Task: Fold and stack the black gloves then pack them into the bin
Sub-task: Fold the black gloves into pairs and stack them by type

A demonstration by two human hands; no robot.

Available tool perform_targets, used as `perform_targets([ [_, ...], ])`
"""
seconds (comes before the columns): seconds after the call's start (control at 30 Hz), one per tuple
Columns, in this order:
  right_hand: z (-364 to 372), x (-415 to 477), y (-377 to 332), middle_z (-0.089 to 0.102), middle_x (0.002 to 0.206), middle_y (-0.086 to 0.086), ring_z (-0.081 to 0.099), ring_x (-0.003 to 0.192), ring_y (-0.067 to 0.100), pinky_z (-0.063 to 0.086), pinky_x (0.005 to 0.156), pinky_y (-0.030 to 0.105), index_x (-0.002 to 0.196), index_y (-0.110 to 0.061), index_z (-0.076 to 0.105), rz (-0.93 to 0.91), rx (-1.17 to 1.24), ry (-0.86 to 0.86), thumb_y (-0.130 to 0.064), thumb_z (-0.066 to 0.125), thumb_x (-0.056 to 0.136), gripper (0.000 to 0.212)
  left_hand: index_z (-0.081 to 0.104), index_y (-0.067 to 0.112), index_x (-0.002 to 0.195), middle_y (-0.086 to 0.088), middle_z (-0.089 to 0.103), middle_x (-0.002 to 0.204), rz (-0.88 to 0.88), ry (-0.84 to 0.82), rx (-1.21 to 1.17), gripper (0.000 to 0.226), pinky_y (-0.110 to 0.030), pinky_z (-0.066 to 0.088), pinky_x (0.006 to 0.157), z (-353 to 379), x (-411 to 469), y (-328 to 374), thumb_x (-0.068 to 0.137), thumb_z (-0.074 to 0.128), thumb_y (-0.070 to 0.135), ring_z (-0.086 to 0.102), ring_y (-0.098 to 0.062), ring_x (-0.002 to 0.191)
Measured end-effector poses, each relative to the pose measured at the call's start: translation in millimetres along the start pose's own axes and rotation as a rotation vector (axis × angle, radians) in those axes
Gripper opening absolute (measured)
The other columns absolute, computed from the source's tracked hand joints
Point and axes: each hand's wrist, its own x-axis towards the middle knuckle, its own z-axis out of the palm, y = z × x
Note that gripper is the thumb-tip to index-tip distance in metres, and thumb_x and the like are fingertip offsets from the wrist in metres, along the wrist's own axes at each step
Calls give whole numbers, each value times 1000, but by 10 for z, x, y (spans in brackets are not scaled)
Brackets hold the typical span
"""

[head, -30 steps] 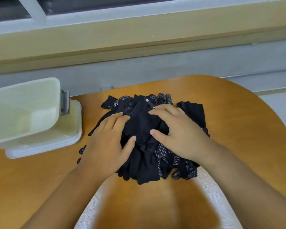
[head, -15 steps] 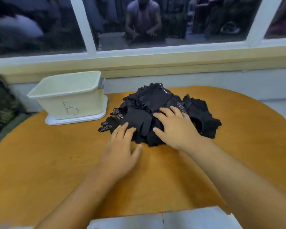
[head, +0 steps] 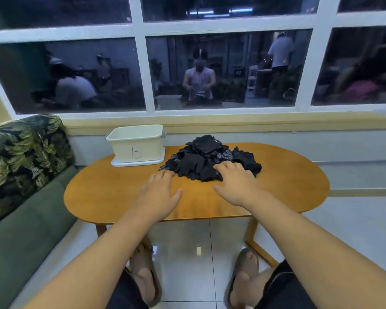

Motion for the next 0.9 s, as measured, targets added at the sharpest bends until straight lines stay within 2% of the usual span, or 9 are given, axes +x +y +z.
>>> perform_targets([
  [0.3, -191, -76, -189, 40, 165, 1, 36, 150, 31, 43, 113, 53, 163, -27, 36, -33, -4, 14, -51, 52, 104, 66, 40, 29, 155, 6, 49, 154, 21, 58, -16, 57, -44, 44, 113, -133, -69, 18, 105, 50, 53, 39, -17, 145],
  [0.67, -120, -225, 99, 51, 155, -2, 44, 141, 28, 48, 103, 46, 159, -30, 43, 35, 32, 11, -52, 51, 103, 60, 38, 23, 158, 2, 49, 156, -9, 36, -25, 62, -48, 44, 114, 0, 47, 25, 105, 53, 51, 42, -22, 145],
  [0.9, -33, -427, 304, 49, 157, -5, 43, 144, 26, 46, 109, 47, 157, -32, 45, 64, 25, 22, -50, 52, 104, 57, 43, 25, 153, 2, 53, 150, -6, 46, -41, 57, -46, 46, 109, 96, -13, 24, 103, 54, 49, 45, -23, 139],
])
